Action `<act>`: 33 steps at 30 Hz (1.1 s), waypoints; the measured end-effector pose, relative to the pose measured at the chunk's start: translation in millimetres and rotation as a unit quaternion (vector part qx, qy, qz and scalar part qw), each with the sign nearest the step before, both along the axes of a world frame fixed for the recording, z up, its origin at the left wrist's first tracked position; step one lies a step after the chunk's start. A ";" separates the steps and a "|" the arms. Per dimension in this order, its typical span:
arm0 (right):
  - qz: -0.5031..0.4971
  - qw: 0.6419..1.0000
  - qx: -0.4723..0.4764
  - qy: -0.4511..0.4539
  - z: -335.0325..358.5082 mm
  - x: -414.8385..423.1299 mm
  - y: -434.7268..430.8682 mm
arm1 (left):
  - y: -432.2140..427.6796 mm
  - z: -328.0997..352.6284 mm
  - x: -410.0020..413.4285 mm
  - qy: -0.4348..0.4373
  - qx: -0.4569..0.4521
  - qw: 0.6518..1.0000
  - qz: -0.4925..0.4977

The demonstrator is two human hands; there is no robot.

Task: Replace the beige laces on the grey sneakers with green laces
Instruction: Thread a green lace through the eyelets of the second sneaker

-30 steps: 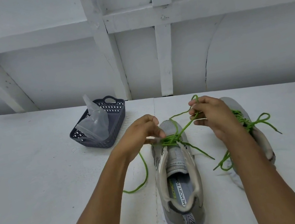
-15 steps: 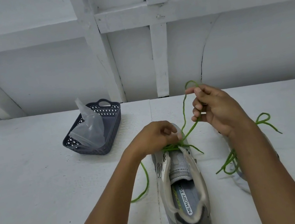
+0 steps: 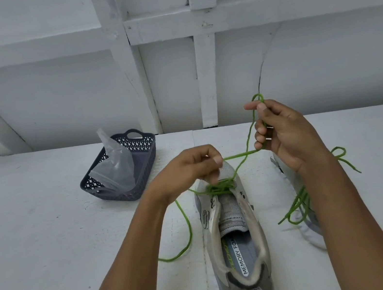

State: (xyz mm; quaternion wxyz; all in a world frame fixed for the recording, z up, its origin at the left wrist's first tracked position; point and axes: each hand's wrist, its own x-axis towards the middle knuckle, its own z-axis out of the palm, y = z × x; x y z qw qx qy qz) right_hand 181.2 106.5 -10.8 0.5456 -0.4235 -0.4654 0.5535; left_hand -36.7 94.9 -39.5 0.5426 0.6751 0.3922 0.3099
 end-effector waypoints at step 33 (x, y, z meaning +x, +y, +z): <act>0.081 0.953 -0.001 -0.291 -33.1 -12.0 -25.4 | 4.2 2.8 42.6 -0.161 -0.055 0.983 0.069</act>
